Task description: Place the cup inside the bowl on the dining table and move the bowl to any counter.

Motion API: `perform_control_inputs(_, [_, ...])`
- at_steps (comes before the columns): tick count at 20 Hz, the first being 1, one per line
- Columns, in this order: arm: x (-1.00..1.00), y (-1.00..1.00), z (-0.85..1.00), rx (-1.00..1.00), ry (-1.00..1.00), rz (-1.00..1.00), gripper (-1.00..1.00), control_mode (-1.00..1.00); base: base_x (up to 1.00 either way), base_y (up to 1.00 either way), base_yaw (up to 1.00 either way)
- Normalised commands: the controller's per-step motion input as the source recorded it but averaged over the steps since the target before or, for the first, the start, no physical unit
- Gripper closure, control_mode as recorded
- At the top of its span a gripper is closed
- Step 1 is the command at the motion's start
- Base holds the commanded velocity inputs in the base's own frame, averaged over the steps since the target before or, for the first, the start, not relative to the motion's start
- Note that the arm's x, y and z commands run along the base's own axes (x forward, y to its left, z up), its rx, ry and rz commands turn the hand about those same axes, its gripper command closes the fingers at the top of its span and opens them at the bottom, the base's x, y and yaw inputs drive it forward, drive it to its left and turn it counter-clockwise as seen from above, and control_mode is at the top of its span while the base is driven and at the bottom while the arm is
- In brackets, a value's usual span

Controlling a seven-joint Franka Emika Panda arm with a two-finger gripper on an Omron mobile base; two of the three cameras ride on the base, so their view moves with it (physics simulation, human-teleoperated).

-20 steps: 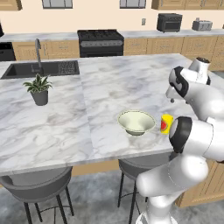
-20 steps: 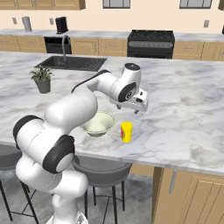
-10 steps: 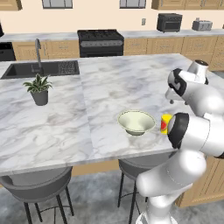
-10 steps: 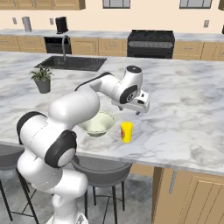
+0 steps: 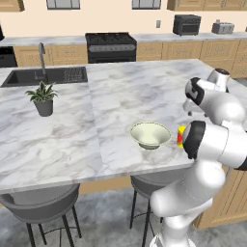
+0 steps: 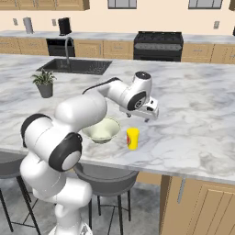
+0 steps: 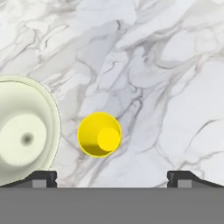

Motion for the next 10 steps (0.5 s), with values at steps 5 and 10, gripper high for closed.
perform_control_inputs(5, [0.0,-0.17,-0.18,0.0,0.0,0.0,-1.0,-1.0,0.0,0.0,0.0])
perform_control_inputs(10, [0.02,-0.06,-0.14,0.0,0.0,0.0,-1.0,-1.0,0.0,0.0,0.0])
